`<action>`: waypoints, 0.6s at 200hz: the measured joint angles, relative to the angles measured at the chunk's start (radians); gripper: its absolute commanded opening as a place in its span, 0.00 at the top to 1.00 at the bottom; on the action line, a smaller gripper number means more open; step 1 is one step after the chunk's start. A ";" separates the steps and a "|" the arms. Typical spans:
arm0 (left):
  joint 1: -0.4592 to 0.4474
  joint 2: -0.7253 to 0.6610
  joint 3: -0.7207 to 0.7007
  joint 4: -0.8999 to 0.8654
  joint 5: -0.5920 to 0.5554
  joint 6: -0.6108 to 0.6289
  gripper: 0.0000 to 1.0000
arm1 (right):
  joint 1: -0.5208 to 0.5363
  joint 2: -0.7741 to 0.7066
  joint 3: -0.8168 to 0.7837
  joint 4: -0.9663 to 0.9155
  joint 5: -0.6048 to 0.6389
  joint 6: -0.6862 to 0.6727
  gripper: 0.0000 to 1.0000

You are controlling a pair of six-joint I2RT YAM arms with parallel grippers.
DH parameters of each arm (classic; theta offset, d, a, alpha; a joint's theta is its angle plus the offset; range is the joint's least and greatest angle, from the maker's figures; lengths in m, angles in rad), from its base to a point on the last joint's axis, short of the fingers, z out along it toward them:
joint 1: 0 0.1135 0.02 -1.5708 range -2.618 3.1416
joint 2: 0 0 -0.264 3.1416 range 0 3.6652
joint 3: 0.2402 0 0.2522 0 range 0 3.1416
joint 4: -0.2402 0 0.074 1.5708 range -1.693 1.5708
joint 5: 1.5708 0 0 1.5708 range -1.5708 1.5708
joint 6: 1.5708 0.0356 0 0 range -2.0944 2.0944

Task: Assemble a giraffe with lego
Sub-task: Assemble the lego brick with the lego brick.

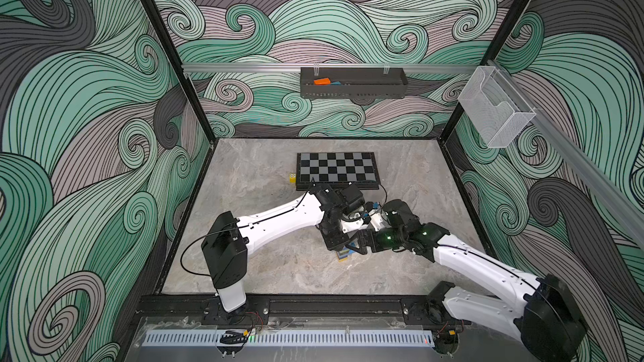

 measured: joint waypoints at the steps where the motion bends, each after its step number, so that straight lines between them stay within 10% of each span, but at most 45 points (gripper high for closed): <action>1: 0.000 0.000 0.000 0.000 0.000 0.000 1.00 | 0.000 0.000 0.000 0.000 0.000 0.000 0.02; 120: -0.002 0.000 -0.001 -0.017 0.012 0.019 1.00 | -0.061 -0.074 -0.102 -0.057 0.131 0.046 0.02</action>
